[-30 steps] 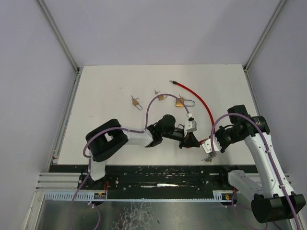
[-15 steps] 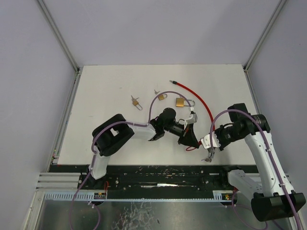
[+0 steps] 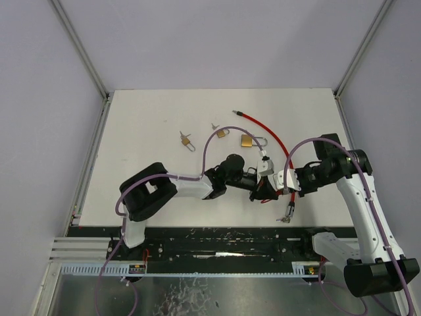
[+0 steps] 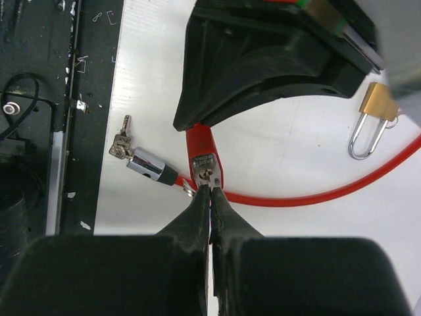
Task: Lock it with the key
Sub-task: Lock the lock.
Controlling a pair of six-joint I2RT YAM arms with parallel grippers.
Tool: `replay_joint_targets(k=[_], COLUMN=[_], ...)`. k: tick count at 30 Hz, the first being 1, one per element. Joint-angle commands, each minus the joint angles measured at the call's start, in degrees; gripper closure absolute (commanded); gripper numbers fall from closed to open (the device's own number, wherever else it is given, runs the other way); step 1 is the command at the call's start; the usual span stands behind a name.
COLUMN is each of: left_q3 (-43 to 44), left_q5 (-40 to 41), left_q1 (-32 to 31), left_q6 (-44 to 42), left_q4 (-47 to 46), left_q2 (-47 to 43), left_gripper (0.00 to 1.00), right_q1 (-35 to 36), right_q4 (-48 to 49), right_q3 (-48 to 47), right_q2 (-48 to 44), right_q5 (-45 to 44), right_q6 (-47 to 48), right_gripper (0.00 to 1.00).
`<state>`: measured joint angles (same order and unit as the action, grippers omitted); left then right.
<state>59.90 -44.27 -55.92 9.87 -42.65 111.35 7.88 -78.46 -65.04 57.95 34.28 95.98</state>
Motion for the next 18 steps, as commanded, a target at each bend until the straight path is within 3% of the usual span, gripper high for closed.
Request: replay_joint_targets(k=[1, 4, 8, 12, 15, 18], left_q3=[-4.6, -4.6, -2.1, -1.0, -2.3, -1.3], left_q5=[11.8, 9.8, 0.6, -11.7, -15.8, -18.0], left_q1=[-2.8, -2.5, 0.1, 4.5, 6.2, 6.5], left_q6=[-11.0, -11.1, -5.9, 7.7, 15.2, 17.6], left_q4=[6.7, 5.9, 6.7, -0.6, -8.7, -9.2], left_q2=[-1.0, -1.0, 1.1, 3.8, 4.7, 6.0], left_gripper=[1.0, 1.0, 1.0, 1.0, 1.0, 1.0], right_q1=[-0.1, -0.2, -0.2, -0.2, -0.2, -0.2], right_q4=[-0.8, -2.1, -1.4, -0.6, 1.2, 3.2], right_q3=[-2.2, 2.3, 3.9, -0.7, -3.6, -3.4], right_q2=[0.1, -1.7, -4.3, -3.3, -0.7, 0.2], right_q5=[-0.7, -0.6, -0.6, -2.8, -5.6, -5.2], right_q6=[0.3, 8.5, 11.0, 5.0, -1.6, -4.9], right_gripper=[1.0, 1.0, 1.0, 1.0, 1.0, 1.0])
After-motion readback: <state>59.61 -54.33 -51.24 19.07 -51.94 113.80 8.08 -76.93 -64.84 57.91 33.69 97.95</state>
